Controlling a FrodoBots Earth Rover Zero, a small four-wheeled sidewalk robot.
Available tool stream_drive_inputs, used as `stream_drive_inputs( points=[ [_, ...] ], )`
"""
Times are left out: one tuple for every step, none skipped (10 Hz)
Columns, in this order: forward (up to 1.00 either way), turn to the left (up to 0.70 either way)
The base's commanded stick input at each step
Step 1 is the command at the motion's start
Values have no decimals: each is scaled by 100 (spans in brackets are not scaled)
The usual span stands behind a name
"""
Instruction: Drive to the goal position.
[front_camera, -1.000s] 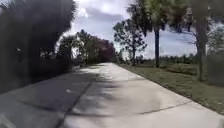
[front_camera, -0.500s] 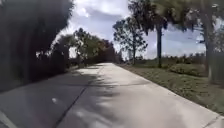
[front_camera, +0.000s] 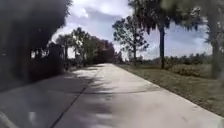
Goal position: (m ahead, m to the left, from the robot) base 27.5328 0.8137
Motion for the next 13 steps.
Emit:
stream_drive_inputs(
  points=[
    [85,0],
    [85,0],
    [85,0],
    [85,0],
    [85,0],
    [85,0],
    [85,0],
    [85,0],
    [85,0],
    [85,0],
    [85,0],
    [85,0],
    [85,0]
  ],
)
